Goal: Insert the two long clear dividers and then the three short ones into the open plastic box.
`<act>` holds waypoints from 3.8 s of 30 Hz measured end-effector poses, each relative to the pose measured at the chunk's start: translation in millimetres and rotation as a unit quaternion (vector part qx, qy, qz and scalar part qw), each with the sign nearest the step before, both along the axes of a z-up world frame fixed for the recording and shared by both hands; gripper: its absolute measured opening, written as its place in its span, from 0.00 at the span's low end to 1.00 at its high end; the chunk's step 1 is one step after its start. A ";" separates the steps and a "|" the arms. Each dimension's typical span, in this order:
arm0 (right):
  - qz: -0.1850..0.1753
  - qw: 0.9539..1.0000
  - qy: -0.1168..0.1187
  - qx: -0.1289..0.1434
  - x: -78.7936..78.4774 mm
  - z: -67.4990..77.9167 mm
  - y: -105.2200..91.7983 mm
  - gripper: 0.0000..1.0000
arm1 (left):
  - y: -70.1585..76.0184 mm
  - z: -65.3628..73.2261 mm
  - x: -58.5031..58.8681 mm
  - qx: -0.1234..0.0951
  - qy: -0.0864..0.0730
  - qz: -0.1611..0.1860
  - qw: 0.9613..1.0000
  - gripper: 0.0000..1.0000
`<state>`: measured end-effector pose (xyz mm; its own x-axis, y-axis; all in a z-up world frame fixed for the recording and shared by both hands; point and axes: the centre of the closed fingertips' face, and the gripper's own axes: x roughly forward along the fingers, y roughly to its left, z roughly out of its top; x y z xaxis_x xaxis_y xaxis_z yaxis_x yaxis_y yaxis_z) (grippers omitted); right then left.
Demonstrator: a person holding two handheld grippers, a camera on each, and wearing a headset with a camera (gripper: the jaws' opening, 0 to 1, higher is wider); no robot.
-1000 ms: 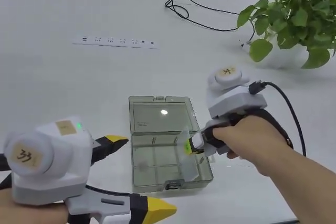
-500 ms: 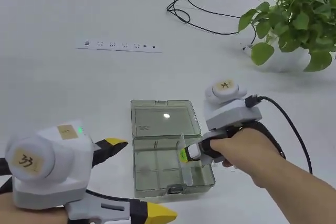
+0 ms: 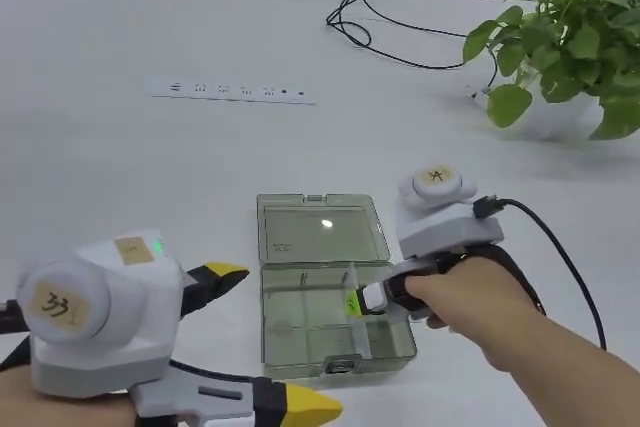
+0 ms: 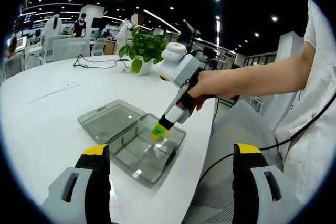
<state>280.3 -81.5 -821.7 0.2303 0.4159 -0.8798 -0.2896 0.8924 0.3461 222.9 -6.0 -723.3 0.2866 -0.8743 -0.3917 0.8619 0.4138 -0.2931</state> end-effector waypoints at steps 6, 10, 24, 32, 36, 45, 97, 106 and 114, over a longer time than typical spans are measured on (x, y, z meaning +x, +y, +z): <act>0.012 1.000 -0.022 0.019 0.3 4.7 0.1 0.11 | 2.6 1.8 0.0 0.006 -0.002 0.007 1.000 1.00; 0.011 0.998 -0.040 0.038 1.1 12.5 -3.4 0.11 | 3.7 3.9 0.6 0.009 -0.004 0.014 1.000 1.00; 0.054 0.986 -0.133 0.089 8.4 58.9 -15.5 0.24 | 7.8 12.9 -3.1 0.021 -0.011 0.042 0.999 0.99; 0.096 0.971 -0.185 0.119 -0.3 86.0 -20.1 0.35 | 8.8 18.4 -3.6 0.023 -0.012 0.058 0.998 0.99; 0.119 0.964 -0.201 0.128 -10.0 92.9 -22.8 0.41 | 10.9 20.9 -3.2 0.025 -0.015 0.067 0.997 0.99; 0.178 0.945 -0.238 0.137 -25.1 102.1 -30.7 0.52 | 18.4 22.8 -2.6 0.030 -0.016 0.086 0.996 0.99; 0.261 0.893 -0.350 0.110 -55.5 75.4 -102.9 0.83 | 115.3 -127.7 12.3 0.335 0.108 0.136 0.926 0.57; 0.261 0.892 -0.352 0.110 -55.8 73.7 -102.5 0.82 | 118.6 -127.4 17.6 0.351 0.101 0.151 0.919 0.49; 0.254 0.890 -0.360 0.115 -53.8 78.0 -100.2 0.82 | 122.0 -126.6 22.3 0.364 0.113 0.149 0.912 0.36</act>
<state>226.5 -181.8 -743.7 0.4322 0.7768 -0.4580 -0.8557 0.5135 0.0634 245.2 116.0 -850.0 0.3088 -0.2556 -0.9161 0.6306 0.7761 -0.0041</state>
